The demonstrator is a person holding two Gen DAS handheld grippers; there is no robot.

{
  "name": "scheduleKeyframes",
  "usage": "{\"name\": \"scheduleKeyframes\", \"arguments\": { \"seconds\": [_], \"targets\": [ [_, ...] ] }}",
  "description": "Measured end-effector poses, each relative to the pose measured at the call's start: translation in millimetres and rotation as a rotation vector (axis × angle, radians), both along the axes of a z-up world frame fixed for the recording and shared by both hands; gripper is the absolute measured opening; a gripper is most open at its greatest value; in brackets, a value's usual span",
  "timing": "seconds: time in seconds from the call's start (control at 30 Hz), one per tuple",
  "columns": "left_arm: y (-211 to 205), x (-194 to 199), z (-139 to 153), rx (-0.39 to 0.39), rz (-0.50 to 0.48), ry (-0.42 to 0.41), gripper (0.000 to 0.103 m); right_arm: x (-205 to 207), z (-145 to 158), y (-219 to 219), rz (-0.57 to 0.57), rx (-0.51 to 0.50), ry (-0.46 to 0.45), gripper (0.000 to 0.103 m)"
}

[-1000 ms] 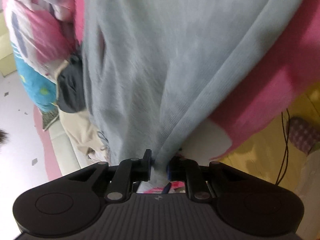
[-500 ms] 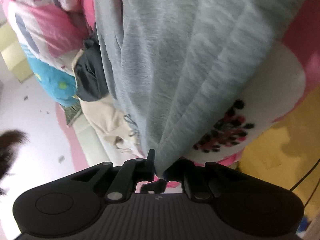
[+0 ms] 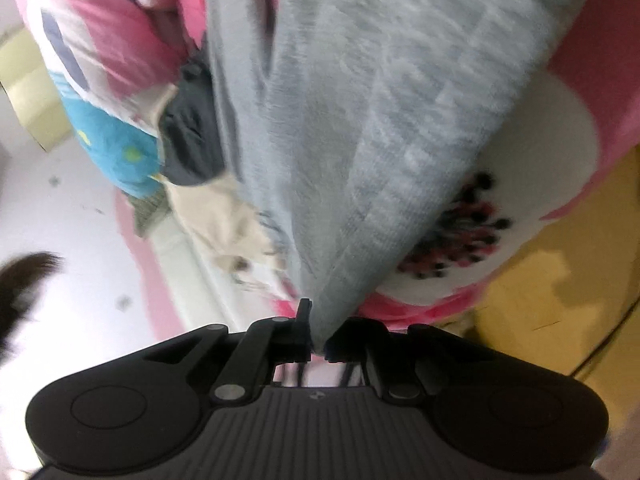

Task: Fold clothes

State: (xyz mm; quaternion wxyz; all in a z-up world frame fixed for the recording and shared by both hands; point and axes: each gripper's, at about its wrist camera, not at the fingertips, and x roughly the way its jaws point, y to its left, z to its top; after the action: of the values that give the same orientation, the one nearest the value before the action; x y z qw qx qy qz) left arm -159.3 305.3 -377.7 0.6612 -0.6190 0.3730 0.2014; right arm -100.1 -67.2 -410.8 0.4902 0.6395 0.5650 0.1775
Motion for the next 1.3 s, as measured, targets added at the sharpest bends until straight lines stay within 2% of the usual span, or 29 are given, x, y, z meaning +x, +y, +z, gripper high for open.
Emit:
{"name": "scheduleKeyframes", "arguments": {
  "seconds": [0.1, 0.23, 0.3, 0.33, 0.47, 0.5, 0.53, 0.63, 0.67, 0.73, 0.8, 0.97, 1.13, 1.3],
  "targets": [
    [2.9, -10.8, -7.4, 0.017, -0.004, 0.070, 0.009, -9.9, -17.3, 1.9, 0.048, -0.063, 0.053, 0.005],
    [11.9, -5.7, -10.7, -0.009, -0.018, 0.037, 0.011, -17.5, -25.7, -1.5, 0.022, -0.046, 0.087, 0.005],
    [18.3, -4.9, -12.6, -0.033, -0.006, 0.007, 0.023, -18.6, -20.7, -4.3, 0.027, -0.040, 0.071, 0.005],
    [24.0, -7.3, -13.2, -0.047, 0.035, -0.017, 0.028, -19.1, -18.2, -5.7, 0.029, -0.038, 0.062, 0.005],
    [43.9, -5.1, -9.8, -0.038, 0.170, -0.071, 0.028, -20.9, -13.1, -10.2, 0.043, -0.037, 0.038, 0.005],
    [47.5, -4.7, -8.3, -0.019, 0.186, -0.073, 0.024, -20.6, -13.0, -10.5, 0.047, -0.041, 0.036, 0.006],
    [49.5, -3.9, -6.9, 0.000, 0.193, -0.057, 0.016, -20.5, -14.5, -10.7, 0.054, -0.053, 0.040, 0.008],
    [50.5, -6.6, -7.0, 0.025, 0.186, 0.003, 0.014, -12.6, -14.9, -13.8, 0.067, -0.140, 0.044, 0.013],
    [51.4, -7.8, -7.3, 0.027, 0.186, 0.010, 0.014, -10.5, -13.0, -21.4, 0.042, -0.167, 0.039, 0.016],
    [53.5, -7.8, -7.8, 0.024, 0.184, 0.015, 0.014, -13.6, -7.1, -45.5, -0.044, -0.202, 0.020, 0.037],
    [55.3, -3.6, -8.0, 0.023, 0.171, 0.025, 0.014, -19.2, -0.1, -76.6, -0.158, -0.235, 0.008, 0.042],
    [55.7, 15.3, -3.1, 0.052, 0.128, 0.056, 0.014, -40.7, 9.3, -154.1, -0.377, -0.337, 0.028, 0.042],
    [54.8, 13.9, 2.3, 0.080, 0.116, 0.088, 0.014, -74.7, 17.8, -233.4, -0.615, -0.429, 0.043, 0.039],
    [52.9, 15.4, 5.7, 0.116, 0.090, 0.119, 0.014, -86.0, 15.5, -277.0, -0.748, -0.484, 0.049, 0.033]
  ]
}}
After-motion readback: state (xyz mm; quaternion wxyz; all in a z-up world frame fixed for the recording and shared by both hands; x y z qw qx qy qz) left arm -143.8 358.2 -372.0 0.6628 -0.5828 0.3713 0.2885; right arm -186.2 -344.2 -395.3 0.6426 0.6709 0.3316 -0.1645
